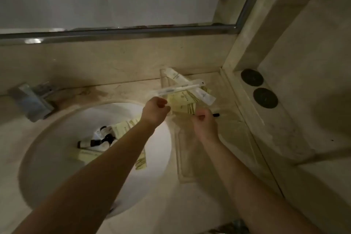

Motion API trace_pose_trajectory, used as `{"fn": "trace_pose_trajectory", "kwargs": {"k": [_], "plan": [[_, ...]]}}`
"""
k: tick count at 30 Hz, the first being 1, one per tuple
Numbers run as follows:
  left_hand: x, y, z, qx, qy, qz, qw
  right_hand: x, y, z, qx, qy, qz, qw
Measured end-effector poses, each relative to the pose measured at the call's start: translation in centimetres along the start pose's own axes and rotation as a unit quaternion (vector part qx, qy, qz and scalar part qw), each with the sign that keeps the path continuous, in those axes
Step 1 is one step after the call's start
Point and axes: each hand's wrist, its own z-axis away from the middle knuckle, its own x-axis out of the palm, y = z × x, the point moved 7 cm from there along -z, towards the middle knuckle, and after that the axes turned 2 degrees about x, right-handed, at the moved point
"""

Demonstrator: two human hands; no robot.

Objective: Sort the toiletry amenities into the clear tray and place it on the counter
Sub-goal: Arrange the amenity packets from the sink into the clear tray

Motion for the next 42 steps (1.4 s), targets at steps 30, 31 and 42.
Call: {"fn": "trace_pose_trajectory", "kwargs": {"k": [30,31,42], "plan": [[7.1,1.4,-0.1,-0.047,-0.135,0.101,0.985,-1.3,1.9,-5.2,0.021,-0.081,-0.228,0.97],[7.3,1.4,0.2,-0.049,-0.132,0.132,0.981,-1.5,2.2,-5.1,0.03,-0.085,-0.239,0.967],[8.6,-0.1,2.8,-0.06,-0.083,0.119,0.988,-4.6,3.8,-3.7,0.053,-0.058,-0.252,0.965]]}}
